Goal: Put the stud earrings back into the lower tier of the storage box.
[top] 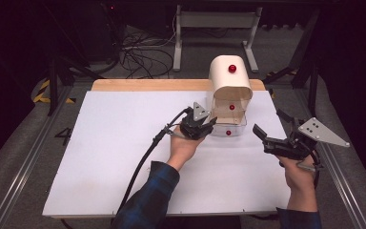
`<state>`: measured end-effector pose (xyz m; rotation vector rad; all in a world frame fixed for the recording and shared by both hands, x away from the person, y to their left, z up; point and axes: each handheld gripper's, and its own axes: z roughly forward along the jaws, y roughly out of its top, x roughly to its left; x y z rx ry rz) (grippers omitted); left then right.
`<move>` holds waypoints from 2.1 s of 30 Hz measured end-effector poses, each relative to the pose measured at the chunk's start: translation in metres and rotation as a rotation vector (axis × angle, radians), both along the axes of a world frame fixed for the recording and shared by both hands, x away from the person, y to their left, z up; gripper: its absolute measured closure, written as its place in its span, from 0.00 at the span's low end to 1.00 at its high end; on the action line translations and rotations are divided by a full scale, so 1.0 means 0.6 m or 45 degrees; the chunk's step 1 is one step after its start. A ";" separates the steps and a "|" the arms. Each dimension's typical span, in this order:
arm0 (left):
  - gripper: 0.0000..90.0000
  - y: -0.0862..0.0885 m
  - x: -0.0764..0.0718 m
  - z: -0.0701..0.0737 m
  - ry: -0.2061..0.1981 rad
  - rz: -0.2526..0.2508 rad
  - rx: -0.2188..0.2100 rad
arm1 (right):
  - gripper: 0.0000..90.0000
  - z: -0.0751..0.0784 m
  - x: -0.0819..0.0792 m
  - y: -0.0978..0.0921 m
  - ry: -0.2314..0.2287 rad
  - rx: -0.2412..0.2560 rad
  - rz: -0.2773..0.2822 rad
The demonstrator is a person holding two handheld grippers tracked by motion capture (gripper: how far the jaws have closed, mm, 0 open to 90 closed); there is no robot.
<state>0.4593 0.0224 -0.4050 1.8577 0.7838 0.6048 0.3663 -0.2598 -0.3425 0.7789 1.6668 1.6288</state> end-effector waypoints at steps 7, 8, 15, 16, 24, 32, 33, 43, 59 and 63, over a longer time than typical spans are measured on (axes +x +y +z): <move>0.52 0.011 -0.016 0.013 0.020 -0.023 0.002 | 0.04 0.000 0.000 0.004 0.004 -0.006 0.005; 0.50 0.013 -0.019 0.015 0.020 -0.026 0.005 | 0.04 0.000 0.000 0.004 0.006 -0.005 0.004; 0.39 0.035 -0.035 0.027 0.019 -0.029 -0.015 | 0.04 -0.001 0.000 0.006 0.005 -0.013 0.003; 0.38 0.039 -0.037 0.029 0.022 -0.030 -0.018 | 0.04 -0.001 0.000 0.007 0.007 -0.013 0.003; 0.29 0.065 -0.053 0.038 0.049 -0.044 0.002 | 0.04 -0.001 0.001 0.009 0.007 -0.019 0.005; 0.20 0.096 -0.069 0.044 0.065 -0.031 0.009 | 0.04 -0.002 0.001 0.012 0.008 -0.027 0.008; 0.20 0.102 -0.072 0.045 0.064 -0.028 0.015 | 0.04 -0.002 0.001 0.013 0.008 -0.029 0.009; 0.16 0.145 -0.094 0.053 0.074 -0.004 0.044 | 0.04 -0.002 0.001 0.017 0.010 -0.034 0.014; 0.18 0.200 -0.130 0.048 0.132 0.017 0.145 | 0.04 -0.003 0.003 0.025 0.016 -0.051 0.028; 0.20 0.212 -0.136 0.044 0.145 0.025 0.160 | 0.04 -0.003 0.003 0.026 0.017 -0.052 0.027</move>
